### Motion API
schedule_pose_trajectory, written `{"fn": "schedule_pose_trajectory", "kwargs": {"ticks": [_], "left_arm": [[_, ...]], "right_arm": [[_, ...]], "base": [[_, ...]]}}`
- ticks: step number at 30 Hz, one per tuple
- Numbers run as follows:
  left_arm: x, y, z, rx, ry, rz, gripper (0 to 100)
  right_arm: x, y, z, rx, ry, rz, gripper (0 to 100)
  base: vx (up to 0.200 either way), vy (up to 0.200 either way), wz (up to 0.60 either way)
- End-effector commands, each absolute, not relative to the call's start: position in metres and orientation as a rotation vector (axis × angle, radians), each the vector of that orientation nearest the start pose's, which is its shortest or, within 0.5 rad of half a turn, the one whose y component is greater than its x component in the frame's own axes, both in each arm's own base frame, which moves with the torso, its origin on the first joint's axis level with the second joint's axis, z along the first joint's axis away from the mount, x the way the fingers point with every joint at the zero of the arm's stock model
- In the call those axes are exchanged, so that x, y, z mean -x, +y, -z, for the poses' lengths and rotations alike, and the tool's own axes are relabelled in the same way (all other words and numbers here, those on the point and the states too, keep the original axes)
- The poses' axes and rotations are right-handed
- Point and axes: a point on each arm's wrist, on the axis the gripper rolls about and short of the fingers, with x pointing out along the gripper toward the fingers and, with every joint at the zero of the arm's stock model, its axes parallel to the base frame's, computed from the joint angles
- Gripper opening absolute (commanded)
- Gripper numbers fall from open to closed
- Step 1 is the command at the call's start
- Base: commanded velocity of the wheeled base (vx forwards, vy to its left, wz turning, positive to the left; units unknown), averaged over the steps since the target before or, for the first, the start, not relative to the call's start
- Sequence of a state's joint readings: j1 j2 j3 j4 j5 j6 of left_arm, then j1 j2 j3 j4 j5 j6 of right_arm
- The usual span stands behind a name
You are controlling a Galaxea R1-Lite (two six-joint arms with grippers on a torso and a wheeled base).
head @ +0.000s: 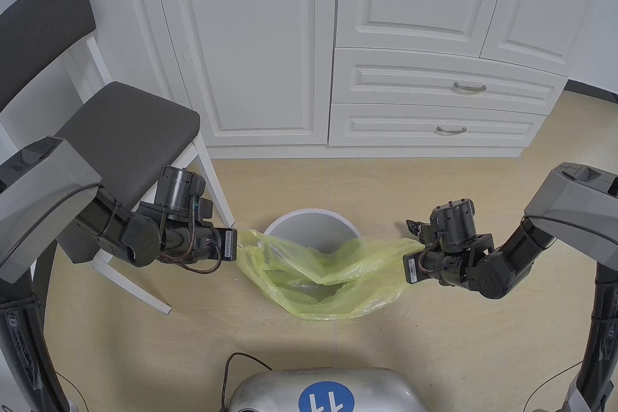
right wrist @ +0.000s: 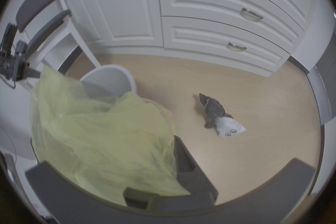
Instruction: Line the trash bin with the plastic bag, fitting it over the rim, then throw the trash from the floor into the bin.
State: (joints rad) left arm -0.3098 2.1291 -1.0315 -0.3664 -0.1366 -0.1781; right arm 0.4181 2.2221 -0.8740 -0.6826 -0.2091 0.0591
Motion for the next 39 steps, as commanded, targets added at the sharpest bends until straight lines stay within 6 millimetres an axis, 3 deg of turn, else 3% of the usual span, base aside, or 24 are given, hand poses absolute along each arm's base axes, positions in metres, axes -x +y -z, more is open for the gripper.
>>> {"fn": "schedule_pose_trajectory", "kwargs": {"ticks": [1,9,16,26,31,39], "left_arm": [[-0.351,-0.11,-0.082,0.057,0.783,0.372,0],[-0.335,-0.099,-0.076,-0.072,0.852,0.407,0],[-0.322,-0.092,-0.075,-0.182,0.855,0.453,0],[-0.313,-0.09,-0.078,-0.21,0.89,0.468,0],[-0.316,-0.092,-0.069,-0.219,0.919,0.506,0],[-0.339,-0.091,-0.035,-0.183,0.985,0.508,0]], "right_arm": [[-0.323,0.145,-0.038,0.199,0.673,-0.207,0],[-0.294,0.14,-0.049,0.325,0.765,-0.258,0],[-0.279,0.139,-0.057,0.388,0.807,-0.292,0],[-0.263,0.14,-0.059,0.452,0.825,-0.337,0],[-0.275,0.147,-0.037,0.458,0.874,-0.334,0],[-0.3,0.158,0.003,0.388,0.908,-0.291,0]], "base": [[0.0,0.0,0.0],[0.0,0.0,0.0],[0.0,0.0,0.0],[0.0,0.0,0.0],[0.0,0.0,0.0],[0.0,0.0,0.0]]}}
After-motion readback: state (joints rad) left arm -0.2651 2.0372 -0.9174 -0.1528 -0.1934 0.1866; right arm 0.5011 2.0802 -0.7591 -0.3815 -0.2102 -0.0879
